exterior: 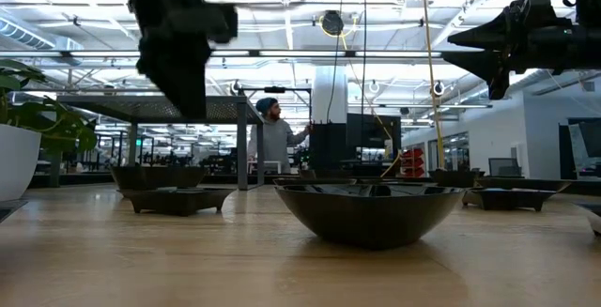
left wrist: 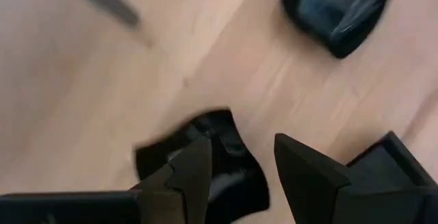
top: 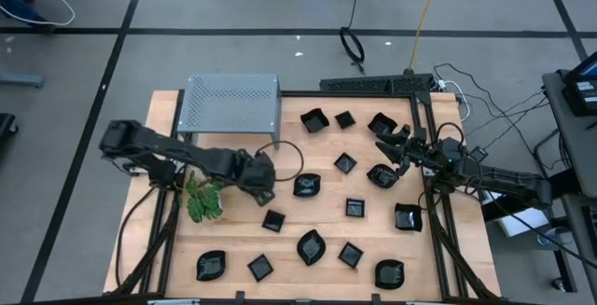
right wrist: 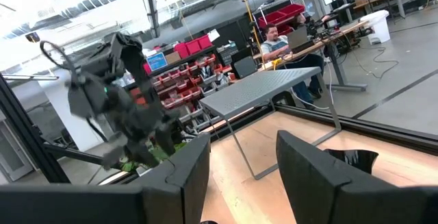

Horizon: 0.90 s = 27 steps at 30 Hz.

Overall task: Pick & Place Mini shaped plates
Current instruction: Put the distorted square plate on the shelf

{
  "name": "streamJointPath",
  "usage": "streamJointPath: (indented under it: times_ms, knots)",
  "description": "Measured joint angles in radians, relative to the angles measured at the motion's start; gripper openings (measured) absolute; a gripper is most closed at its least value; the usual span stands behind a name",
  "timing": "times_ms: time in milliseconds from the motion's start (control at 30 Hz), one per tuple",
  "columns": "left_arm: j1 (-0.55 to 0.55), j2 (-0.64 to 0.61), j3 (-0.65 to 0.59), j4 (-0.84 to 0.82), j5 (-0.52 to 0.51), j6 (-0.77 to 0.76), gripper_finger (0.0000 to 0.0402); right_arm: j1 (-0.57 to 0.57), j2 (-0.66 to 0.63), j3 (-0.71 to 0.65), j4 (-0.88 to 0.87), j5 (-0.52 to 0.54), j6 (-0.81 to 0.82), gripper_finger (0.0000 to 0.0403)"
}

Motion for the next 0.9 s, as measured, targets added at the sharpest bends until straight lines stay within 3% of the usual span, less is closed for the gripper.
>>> streamJointPath:
  times_ms: [167, 367, 633, 900]
  knots:
    - [0.014, 0.111, 0.027, -0.022, 0.037, -0.18, 0.0164, 0.0, 0.0, 0.0, 0.0, 0.0, 0.0, 0.0155]
    - [0.015, 0.19, 0.028, -0.024, 0.06, -0.279, 0.0164, 0.0, 0.0, 0.0, 0.0, 0.0, 0.0, 0.0155]
    - [0.016, 0.249, 0.028, -0.001, 0.051, -0.245, 0.0183, 0.0, 0.0, 0.0, 0.0, 0.0, 0.0, 0.0155]
    - [0.016, 0.266, 0.028, 0.006, 0.05, -0.175, 0.0139, 0.0, 0.0, 0.0, 0.0, 0.0, 0.0, 0.0155]
